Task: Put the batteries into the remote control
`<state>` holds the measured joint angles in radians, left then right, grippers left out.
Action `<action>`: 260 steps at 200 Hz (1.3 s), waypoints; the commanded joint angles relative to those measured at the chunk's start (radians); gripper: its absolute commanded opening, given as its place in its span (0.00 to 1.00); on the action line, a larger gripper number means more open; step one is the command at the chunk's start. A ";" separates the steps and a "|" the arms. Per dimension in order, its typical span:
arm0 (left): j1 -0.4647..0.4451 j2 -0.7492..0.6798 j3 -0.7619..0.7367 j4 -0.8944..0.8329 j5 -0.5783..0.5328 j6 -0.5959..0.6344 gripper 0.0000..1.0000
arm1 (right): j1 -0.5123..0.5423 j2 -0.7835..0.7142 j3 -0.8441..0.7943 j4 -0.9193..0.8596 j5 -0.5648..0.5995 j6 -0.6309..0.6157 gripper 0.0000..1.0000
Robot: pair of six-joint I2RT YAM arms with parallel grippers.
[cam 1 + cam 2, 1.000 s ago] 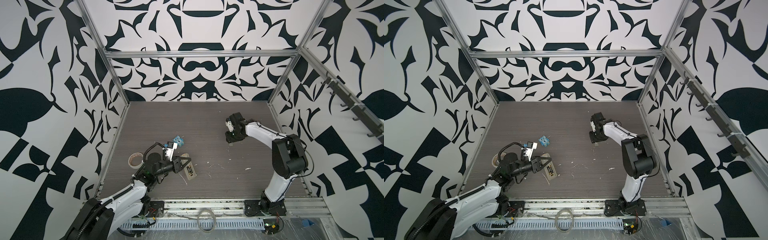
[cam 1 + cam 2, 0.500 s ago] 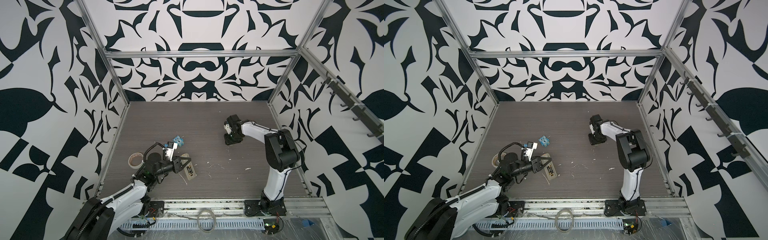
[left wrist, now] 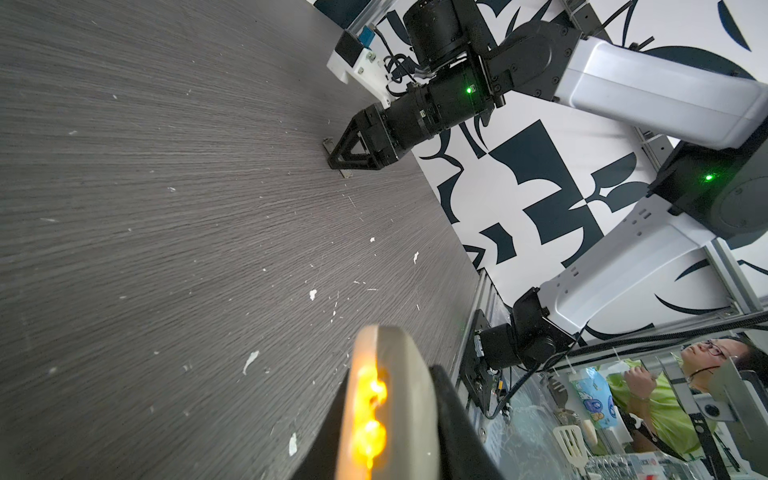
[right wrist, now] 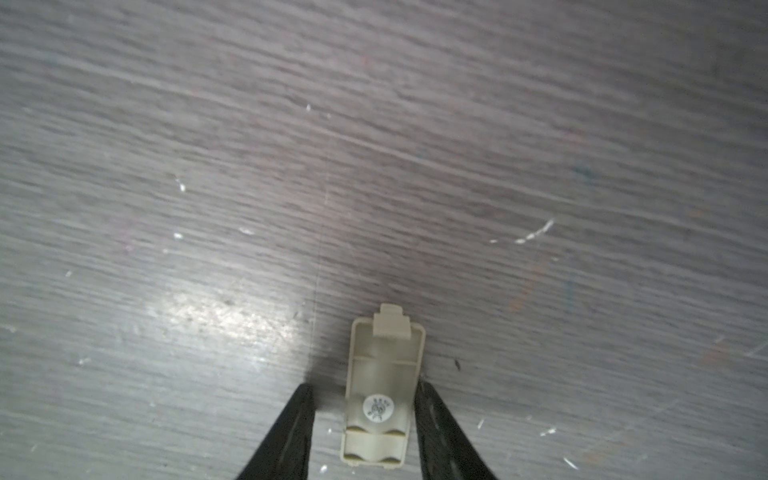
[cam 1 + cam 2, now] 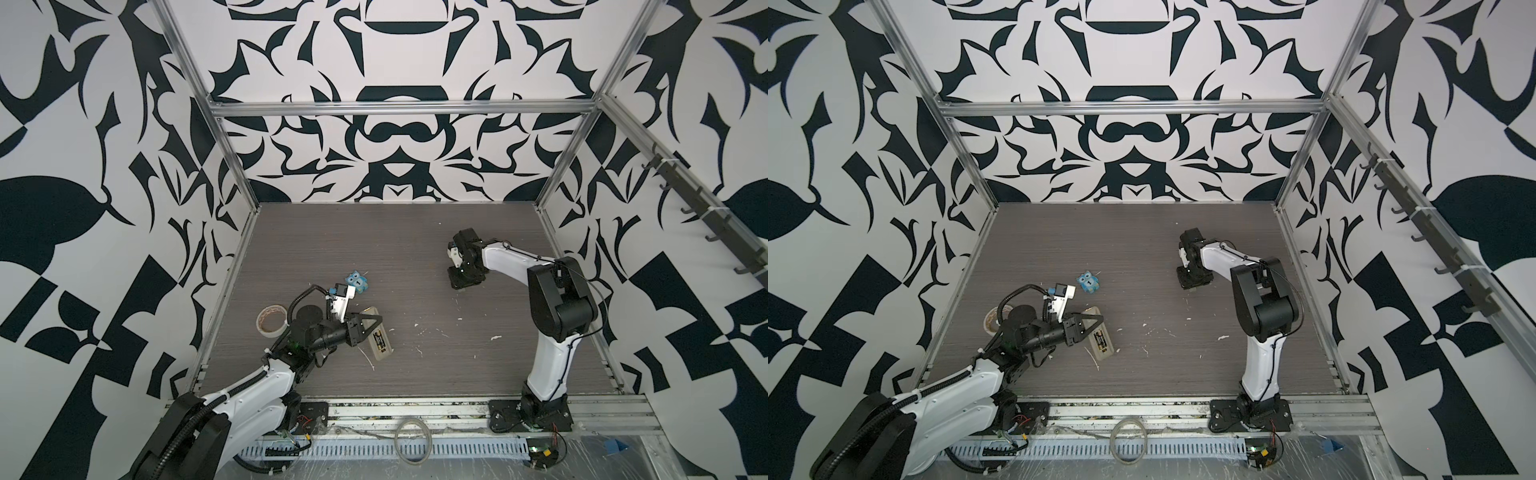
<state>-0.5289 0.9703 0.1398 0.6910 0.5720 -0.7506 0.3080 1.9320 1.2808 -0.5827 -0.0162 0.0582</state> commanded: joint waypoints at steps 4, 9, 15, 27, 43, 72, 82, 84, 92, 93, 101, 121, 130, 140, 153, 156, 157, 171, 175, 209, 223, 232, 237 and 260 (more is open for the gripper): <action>-0.002 0.002 0.014 0.035 0.000 0.013 0.00 | 0.000 -0.007 0.037 -0.027 0.043 -0.012 0.43; -0.002 0.003 0.015 0.035 0.000 0.013 0.00 | 0.003 -0.007 0.038 -0.031 0.051 -0.015 0.43; -0.002 0.007 0.015 0.036 0.002 0.013 0.00 | 0.007 -0.008 0.040 -0.036 0.062 -0.018 0.43; -0.002 0.011 0.015 0.040 0.002 0.013 0.00 | 0.012 -0.015 0.037 -0.037 0.078 -0.020 0.44; -0.002 0.020 0.018 0.044 0.003 0.013 0.00 | 0.014 -0.025 0.032 -0.033 0.084 -0.019 0.44; -0.002 0.034 0.020 0.053 0.008 0.012 0.00 | 0.015 -0.015 0.034 -0.032 0.075 -0.021 0.44; -0.002 0.034 0.018 0.053 0.008 0.012 0.00 | 0.016 -0.014 0.030 -0.025 0.068 -0.020 0.44; -0.002 0.034 0.019 0.053 0.008 0.012 0.00 | 0.016 -0.014 0.030 -0.024 0.066 -0.020 0.44; -0.002 0.034 0.018 0.053 0.007 0.012 0.00 | 0.016 -0.013 0.028 -0.019 0.060 -0.018 0.44; -0.002 0.034 0.019 0.053 0.007 0.012 0.00 | 0.017 -0.013 0.028 -0.018 0.060 -0.017 0.44; -0.001 0.034 0.020 0.053 0.006 0.013 0.00 | 0.016 -0.011 0.028 -0.017 0.059 -0.017 0.43; -0.002 0.036 0.019 0.053 0.007 0.013 0.00 | 0.016 -0.005 0.029 -0.015 0.056 -0.017 0.42; -0.002 0.038 0.018 0.054 0.006 0.013 0.00 | 0.016 -0.005 0.029 -0.014 0.055 -0.018 0.39; -0.001 0.039 0.020 0.055 0.007 0.011 0.00 | 0.016 -0.004 0.029 -0.013 0.053 -0.018 0.36; -0.002 0.041 0.019 0.056 0.008 0.011 0.00 | 0.017 -0.001 0.029 -0.013 0.051 -0.018 0.32; -0.002 0.041 0.020 0.056 0.008 0.012 0.00 | 0.016 0.000 0.029 -0.013 0.050 -0.017 0.32; -0.002 0.041 0.019 0.056 0.007 0.011 0.00 | 0.017 0.000 0.029 -0.014 0.050 -0.018 0.31; -0.003 0.039 0.020 0.056 0.008 0.011 0.00 | 0.017 0.004 0.029 -0.011 0.047 -0.018 0.30; -0.002 0.039 0.020 0.056 0.008 0.011 0.00 | 0.017 0.005 0.029 -0.011 0.048 -0.017 0.30; -0.002 0.041 0.019 0.058 0.007 0.012 0.00 | 0.016 0.018 0.029 -0.003 0.035 -0.019 0.30; -0.001 0.040 0.019 0.059 0.008 0.012 0.00 | 0.016 0.024 0.029 -0.002 0.038 -0.021 0.30; -0.002 0.039 0.019 0.059 0.008 0.011 0.00 | 0.016 0.025 0.029 -0.001 0.036 -0.023 0.30; -0.001 0.039 0.018 0.059 0.008 0.011 0.00 | 0.016 0.027 0.029 -0.002 0.037 -0.026 0.30; -0.002 0.038 0.017 0.059 0.008 0.011 0.00 | 0.013 0.032 0.028 0.001 0.036 -0.027 0.30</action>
<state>-0.5289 1.0092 0.1398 0.6994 0.5720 -0.7506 0.3206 1.9408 1.2922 -0.5861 0.0296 0.0410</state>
